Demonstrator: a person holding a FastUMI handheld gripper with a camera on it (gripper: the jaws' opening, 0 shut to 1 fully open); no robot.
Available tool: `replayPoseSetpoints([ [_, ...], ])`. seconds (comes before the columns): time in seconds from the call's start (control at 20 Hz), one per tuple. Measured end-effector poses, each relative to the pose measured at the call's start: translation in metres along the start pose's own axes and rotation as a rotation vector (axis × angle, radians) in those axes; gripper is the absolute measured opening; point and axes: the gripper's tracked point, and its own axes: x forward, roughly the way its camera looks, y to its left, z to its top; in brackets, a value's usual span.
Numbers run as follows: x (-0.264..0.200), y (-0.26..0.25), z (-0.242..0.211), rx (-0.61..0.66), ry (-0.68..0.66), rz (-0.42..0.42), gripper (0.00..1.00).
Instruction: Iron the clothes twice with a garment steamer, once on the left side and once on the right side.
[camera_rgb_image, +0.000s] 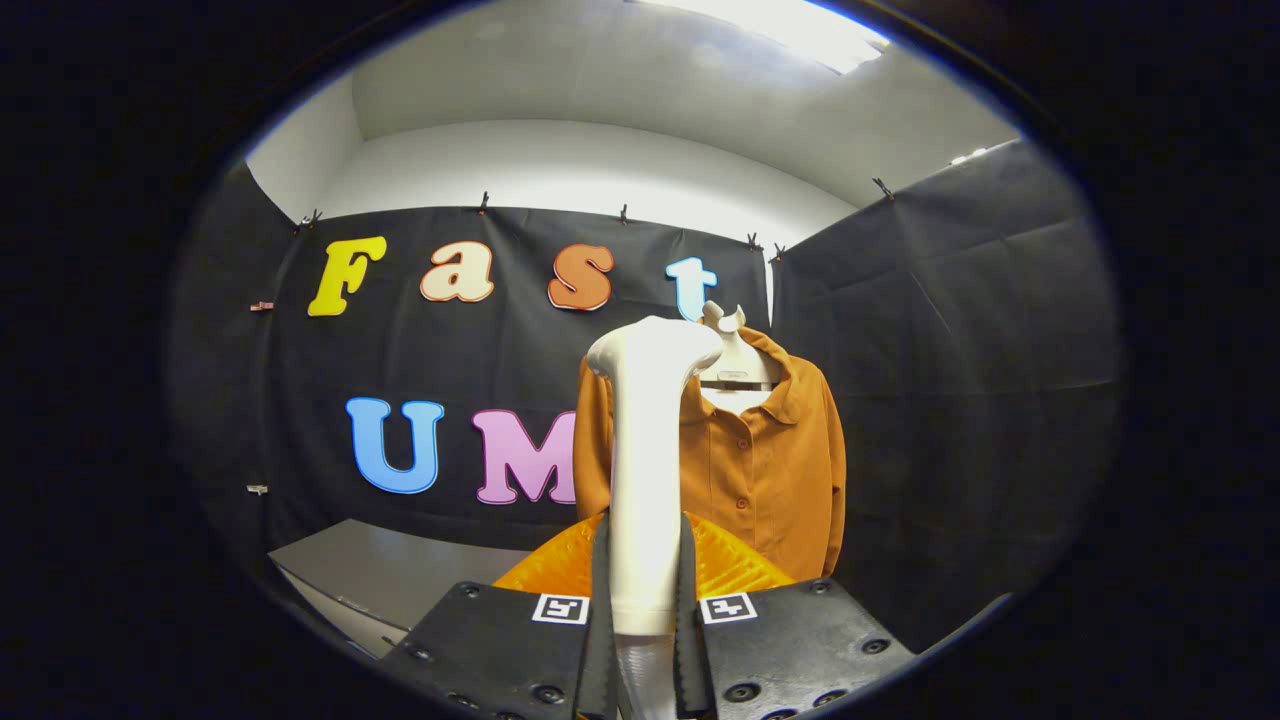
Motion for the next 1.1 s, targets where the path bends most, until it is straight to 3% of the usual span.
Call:
replayPoseSetpoints([
  [0.55,0.071,-0.021,-0.079,0.015,0.127,0.033,0.26],
  [1.1,0.061,-0.028,-0.144,0.018,0.242,0.034,0.26],
])
